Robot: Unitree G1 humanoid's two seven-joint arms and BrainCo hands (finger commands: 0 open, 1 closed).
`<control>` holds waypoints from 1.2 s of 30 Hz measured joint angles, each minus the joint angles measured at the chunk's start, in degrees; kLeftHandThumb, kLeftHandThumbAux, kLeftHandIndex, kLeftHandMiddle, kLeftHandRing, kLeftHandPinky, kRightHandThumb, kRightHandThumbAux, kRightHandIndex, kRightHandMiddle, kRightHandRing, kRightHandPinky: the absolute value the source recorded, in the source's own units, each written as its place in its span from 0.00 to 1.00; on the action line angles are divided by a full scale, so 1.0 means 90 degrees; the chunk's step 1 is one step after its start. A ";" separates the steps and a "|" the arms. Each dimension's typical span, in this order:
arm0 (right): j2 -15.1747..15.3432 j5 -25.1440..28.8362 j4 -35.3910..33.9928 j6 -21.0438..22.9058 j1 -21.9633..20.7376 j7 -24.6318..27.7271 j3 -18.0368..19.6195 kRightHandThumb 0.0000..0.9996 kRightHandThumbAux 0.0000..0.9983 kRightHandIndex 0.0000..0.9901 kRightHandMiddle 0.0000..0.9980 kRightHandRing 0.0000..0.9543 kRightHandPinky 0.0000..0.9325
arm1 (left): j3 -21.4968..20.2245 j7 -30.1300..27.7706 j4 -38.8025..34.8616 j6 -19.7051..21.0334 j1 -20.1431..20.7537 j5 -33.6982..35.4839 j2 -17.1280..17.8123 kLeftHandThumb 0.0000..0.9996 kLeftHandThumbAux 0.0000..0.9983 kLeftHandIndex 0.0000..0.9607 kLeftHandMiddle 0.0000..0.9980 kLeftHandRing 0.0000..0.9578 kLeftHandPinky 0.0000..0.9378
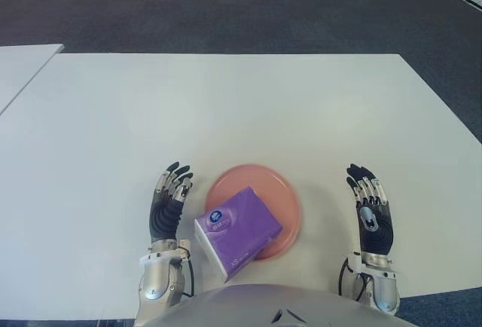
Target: Put the tissue paper into the plate.
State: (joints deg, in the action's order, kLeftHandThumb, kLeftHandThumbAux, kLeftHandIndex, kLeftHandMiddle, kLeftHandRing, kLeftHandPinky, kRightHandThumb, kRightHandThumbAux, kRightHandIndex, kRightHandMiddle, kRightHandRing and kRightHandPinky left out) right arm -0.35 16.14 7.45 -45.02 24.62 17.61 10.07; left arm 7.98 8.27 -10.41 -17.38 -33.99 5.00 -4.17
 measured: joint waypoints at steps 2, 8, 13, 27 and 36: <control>0.0023 0.0007 0.0002 0.0000 -0.0011 0.0063 -0.0015 0.12 0.43 0.13 0.17 0.11 0.05 | 0.0004 0.0015 0.0011 -0.0049 -0.0012 -0.0003 0.0000 0.20 0.56 0.20 0.25 0.29 0.30; 0.0135 0.0021 0.0024 0.0012 -0.0077 0.0158 -0.0021 0.12 0.42 0.12 0.15 0.10 0.04 | 0.0007 0.0041 0.0063 -0.0151 -0.0042 -0.0016 0.0000 0.20 0.56 0.21 0.25 0.28 0.30; 0.0201 0.0014 0.0024 0.0053 -0.0086 0.0155 -0.0015 0.11 0.41 0.11 0.13 0.08 0.03 | 0.0020 0.0043 0.0081 -0.0217 -0.0060 -0.0015 0.0001 0.21 0.56 0.20 0.24 0.28 0.29; 0.0351 -0.0007 0.0168 0.0522 -0.0425 0.0056 0.0001 0.05 0.48 0.09 0.10 0.06 0.03 | 0.0140 0.0149 0.0080 -0.0268 -0.0107 -0.0059 0.0007 0.20 0.55 0.20 0.24 0.28 0.30; 0.0627 -0.0020 0.0158 0.1765 -0.1152 -0.0263 0.0057 0.06 0.55 0.09 0.10 0.06 0.02 | 0.0241 0.0195 0.0080 -0.0276 -0.0110 -0.0072 0.0007 0.20 0.56 0.21 0.25 0.29 0.31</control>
State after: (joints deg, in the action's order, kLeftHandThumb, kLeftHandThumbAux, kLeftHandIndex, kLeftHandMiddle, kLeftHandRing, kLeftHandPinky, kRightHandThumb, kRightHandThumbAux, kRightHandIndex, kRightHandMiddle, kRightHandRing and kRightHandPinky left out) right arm 5.29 15.96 8.87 -29.13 14.24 15.25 10.58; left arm 10.15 10.02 -9.68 -19.86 -34.98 4.35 -4.11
